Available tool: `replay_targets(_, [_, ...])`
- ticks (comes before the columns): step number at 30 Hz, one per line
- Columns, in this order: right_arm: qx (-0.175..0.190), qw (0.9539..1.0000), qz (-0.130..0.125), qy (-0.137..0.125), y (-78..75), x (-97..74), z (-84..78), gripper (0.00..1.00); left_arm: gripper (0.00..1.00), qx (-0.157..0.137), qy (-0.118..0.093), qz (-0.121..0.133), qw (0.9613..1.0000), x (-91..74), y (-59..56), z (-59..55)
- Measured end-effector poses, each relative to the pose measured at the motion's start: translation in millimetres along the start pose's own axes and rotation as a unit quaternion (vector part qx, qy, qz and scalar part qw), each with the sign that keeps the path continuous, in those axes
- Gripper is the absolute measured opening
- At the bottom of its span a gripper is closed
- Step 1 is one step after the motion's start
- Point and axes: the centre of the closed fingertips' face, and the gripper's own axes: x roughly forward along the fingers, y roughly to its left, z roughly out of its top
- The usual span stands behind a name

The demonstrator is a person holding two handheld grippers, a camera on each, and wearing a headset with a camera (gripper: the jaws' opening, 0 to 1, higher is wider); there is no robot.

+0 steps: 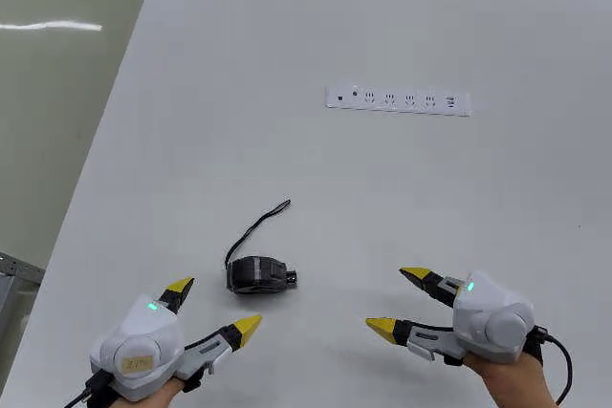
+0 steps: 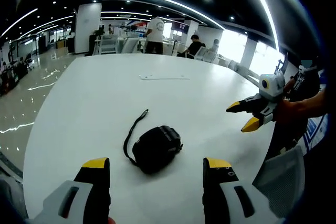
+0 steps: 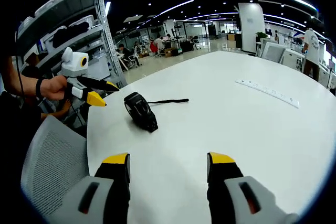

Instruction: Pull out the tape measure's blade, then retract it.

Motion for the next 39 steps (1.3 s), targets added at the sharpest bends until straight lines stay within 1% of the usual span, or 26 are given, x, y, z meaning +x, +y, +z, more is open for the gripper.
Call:
replay_targets(2, [0.002,1.0,-0.004,-0.003,3.7,-3.2,1.4,0.61,0.69,-0.004,-0.004,0.0,1.0,-3.5,0.1,2.0])
replay_targets(5, [0.003,0.9999,-0.008,-0.007,10.1,-5.2,2.3,0.63,0.7,-0.002,-0.006,-0.002,1.0,-7.0,-2.8,1.7])
replay_targets(7, [0.008,0.9999,-0.008,-0.01,15.4,-5.1,2.3,0.64,0.7,0.0,-0.005,-0.007,1.0,-7.6,-5.9,-0.6])
replay_targets(10, [0.008,0.9999,-0.01,-0.007,21.9,-3.6,0.6,0.66,0.7,0.016,0.003,-0.012,0.9998,-7.7,-9.3,-6.7])
replay_targets(13, [0.012,0.9998,-0.011,-0.011,29.0,-3.2,0.8,0.68,0.7,0.013,0.006,-0.02,0.9997,-8.3,-12.1,-10.4])
replay_targets(16, [0.013,0.9998,-0.008,-0.012,35.7,-2.7,0.4,0.7,0.7,0.012,0.008,-0.023,0.9996,-9.4,-12.6,-13.0])
replay_targets(19, [0.009,0.9999,-0.005,-0.008,43.3,-1.4,-0.9,0.72,0.7,0.014,0.013,-0.024,0.9995,-11.1,-12.9,-15.9])
replay_targets(22, [0.007,0.9999,-0.007,-0.005,46.4,-1.1,-3.2,0.72,0.7,0.012,0.011,-0.025,0.9996,-13.7,-13.4,-17.2])
replay_targets(29, [0.013,0.9999,-0.009,-0.006,50.9,-1.9,-5.6,0.73,0.71,0.008,0.011,-0.025,0.9996,-21.7,-15.1,-25.3])
replay_targets(34, [0.021,0.9996,-0.016,-0.009,50.5,-3.9,-6.9,0.73,0.71,0.0,0.012,-0.019,0.9997,-26.9,-11.3,-30.4])
replay_targets(39, [0.027,0.9994,-0.019,-0.01,53.1,-5.5,-8.1,0.73,0.71,-0.001,0.012,-0.017,0.9998,-28.7,-10.0,-31.2])
